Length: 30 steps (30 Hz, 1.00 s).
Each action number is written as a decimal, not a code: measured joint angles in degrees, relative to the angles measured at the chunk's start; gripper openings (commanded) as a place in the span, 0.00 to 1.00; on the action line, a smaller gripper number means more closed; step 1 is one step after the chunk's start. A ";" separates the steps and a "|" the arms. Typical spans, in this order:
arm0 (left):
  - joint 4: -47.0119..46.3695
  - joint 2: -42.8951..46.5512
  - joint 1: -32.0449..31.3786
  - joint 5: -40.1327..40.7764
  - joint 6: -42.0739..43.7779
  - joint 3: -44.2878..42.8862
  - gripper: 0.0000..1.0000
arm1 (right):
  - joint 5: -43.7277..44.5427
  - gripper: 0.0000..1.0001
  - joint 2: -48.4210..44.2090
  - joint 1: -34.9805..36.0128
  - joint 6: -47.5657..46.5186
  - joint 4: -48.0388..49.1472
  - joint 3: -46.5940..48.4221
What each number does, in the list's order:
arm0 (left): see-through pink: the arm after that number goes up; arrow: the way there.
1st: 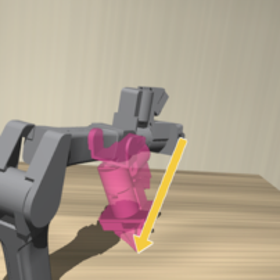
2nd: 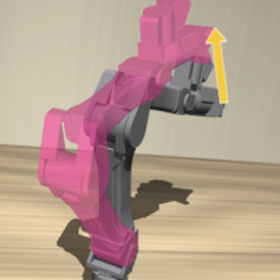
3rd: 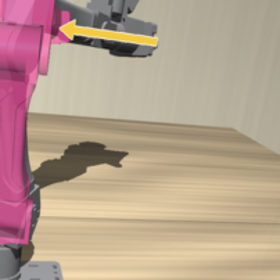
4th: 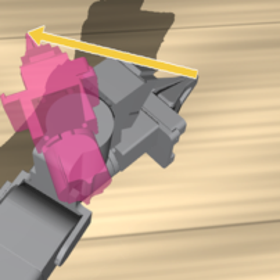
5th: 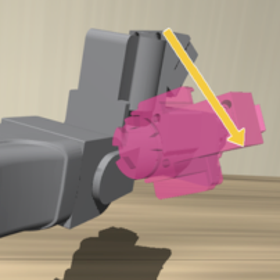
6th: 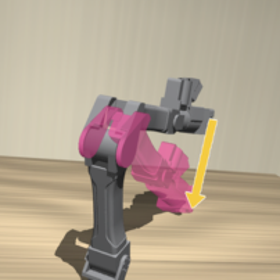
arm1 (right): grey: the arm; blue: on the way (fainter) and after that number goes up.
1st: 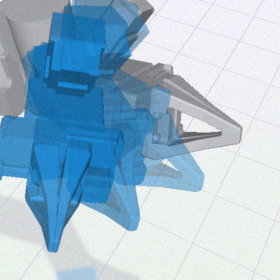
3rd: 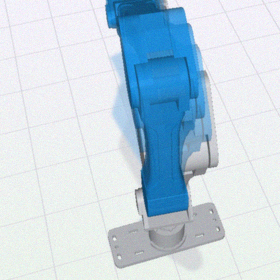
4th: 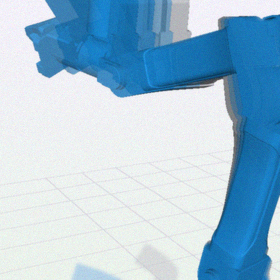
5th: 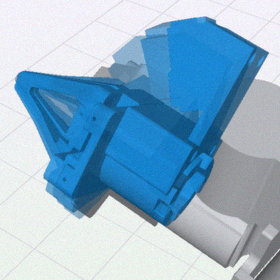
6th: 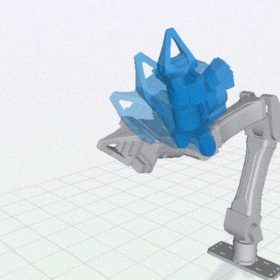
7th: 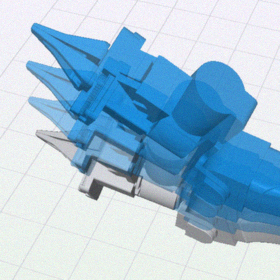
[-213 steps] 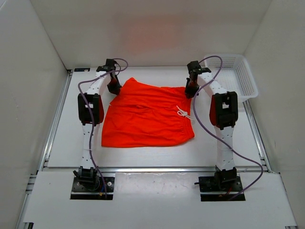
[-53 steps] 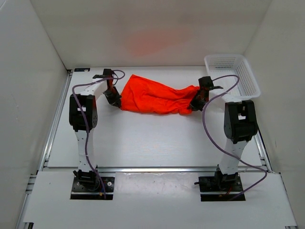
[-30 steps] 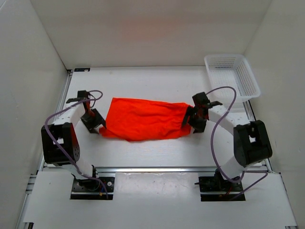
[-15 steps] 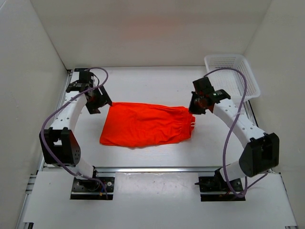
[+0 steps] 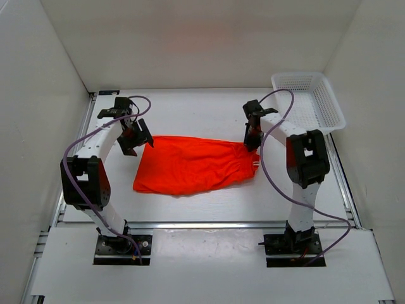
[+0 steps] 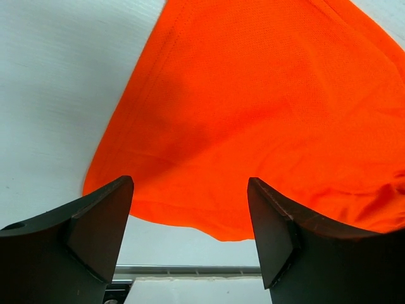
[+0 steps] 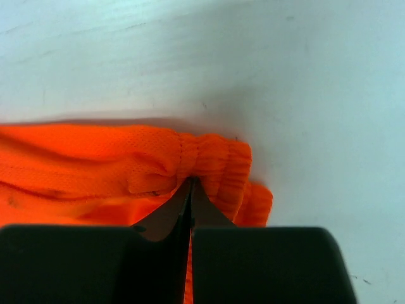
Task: Fold and stack the shorts
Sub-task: Fold the shorts
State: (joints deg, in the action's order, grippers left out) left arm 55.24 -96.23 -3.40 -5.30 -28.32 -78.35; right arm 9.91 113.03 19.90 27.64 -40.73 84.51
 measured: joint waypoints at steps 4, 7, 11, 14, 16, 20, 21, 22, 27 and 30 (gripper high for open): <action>0.15 0.00 -0.11 0.42 0.13 0.00 0.85 | 1.57 0.00 3.34 0.13 -0.07 -0.59 3.08; 0.22 0.00 -0.11 0.59 0.26 0.00 0.87 | 2.21 0.04 3.26 0.37 -0.04 -0.90 3.26; 0.39 0.00 -0.11 0.90 0.48 -0.02 0.88 | 2.21 0.64 0.63 0.22 -0.11 -1.70 2.99; 0.83 0.00 -0.11 1.07 0.61 -0.04 0.88 | 2.86 0.94 -6.36 0.00 -0.26 -2.45 2.91; 1.14 0.00 -0.11 1.27 0.70 -0.04 0.90 | 3.19 0.97 -12.76 -0.31 -0.46 -2.36 2.71; 1.49 0.00 -0.11 1.55 0.85 -0.04 0.90 | -0.15 0.97 -25.20 -3.13 0.52 0.96 -3.74; 1.51 0.00 -0.11 1.60 0.92 -0.04 0.90 | -1.99 0.97 -27.43 -4.39 0.98 2.36 -7.04; 1.55 0.00 -0.11 1.64 0.96 -0.04 0.90 | -4.50 0.98 -29.44 -6.12 1.60 3.52 -11.54; 1.51 0.00 -0.11 2.56 1.09 -0.04 0.90 | -16.65 0.99 -30.80 -11.21 5.20 8.85 -32.74; 1.51 0.02 -0.11 2.93 1.11 -0.04 0.90 | -24.02 0.99 -30.82 -11.50 7.56 11.30 -39.06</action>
State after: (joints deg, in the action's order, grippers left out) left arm 56.75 -96.20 -3.51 -2.37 -27.20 -78.39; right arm -14.11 82.21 8.40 35.20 -29.43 45.45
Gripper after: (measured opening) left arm 0.895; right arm 0.987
